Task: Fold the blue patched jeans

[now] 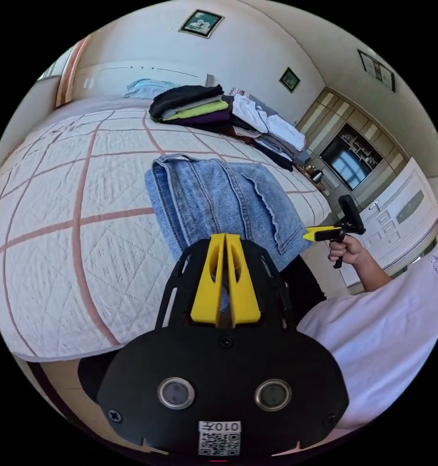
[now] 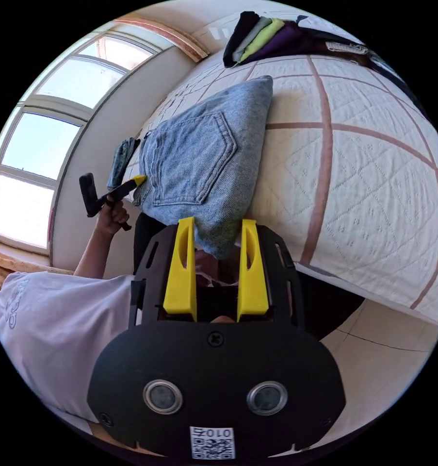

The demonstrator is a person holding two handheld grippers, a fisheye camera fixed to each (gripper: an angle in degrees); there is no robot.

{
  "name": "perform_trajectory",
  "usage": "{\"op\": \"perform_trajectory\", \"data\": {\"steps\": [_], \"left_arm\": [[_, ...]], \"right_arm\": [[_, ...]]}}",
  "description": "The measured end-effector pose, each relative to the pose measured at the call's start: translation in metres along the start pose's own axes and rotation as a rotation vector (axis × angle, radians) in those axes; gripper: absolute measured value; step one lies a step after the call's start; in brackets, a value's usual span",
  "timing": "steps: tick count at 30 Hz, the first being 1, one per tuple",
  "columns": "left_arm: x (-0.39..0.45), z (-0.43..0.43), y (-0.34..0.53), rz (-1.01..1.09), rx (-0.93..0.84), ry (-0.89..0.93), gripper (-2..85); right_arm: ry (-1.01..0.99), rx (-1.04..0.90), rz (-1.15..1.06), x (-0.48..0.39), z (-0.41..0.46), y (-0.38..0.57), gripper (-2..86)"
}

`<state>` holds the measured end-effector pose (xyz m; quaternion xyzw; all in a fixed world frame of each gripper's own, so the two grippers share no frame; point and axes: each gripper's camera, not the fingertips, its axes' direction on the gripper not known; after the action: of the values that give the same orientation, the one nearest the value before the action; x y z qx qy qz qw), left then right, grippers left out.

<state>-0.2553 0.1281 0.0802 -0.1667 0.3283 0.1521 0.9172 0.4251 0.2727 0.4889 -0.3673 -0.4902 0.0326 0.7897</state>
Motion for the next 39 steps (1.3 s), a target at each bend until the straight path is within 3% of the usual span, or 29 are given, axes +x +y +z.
{"op": "perform_trajectory", "data": {"steps": [3,9,13,15,21,23,39], "left_arm": [[-0.009,-0.013,0.018,-0.083,0.055,-0.009,3.3],[-0.036,-0.016,0.059,-0.205,-0.016,-0.064,9.2],[-0.064,0.016,0.08,-0.295,-0.089,0.035,12.9],[-0.075,0.032,0.084,-0.329,-0.113,0.093,14.4],[-0.11,0.054,0.089,-0.412,-0.048,0.286,16.9],[-0.133,0.063,0.102,-0.483,0.01,0.453,17.6],[-0.184,0.131,0.123,-0.62,0.159,0.747,20.9]], "right_arm": [[-0.064,-0.004,0.041,0.019,-0.001,0.0,12.5],[-0.153,0.01,0.065,0.04,-0.008,0.001,8.6],[-0.159,-0.004,0.037,0.031,-0.028,-0.001,7.1],[-0.258,0.037,-0.022,0.022,-0.054,-0.001,6.7],[-0.352,0.091,-0.102,0.01,-0.087,-0.015,6.4],[-0.37,0.101,-0.117,0.009,-0.092,-0.021,6.4],[-0.365,0.109,-0.164,0.005,-0.106,-0.047,6.5]]}}
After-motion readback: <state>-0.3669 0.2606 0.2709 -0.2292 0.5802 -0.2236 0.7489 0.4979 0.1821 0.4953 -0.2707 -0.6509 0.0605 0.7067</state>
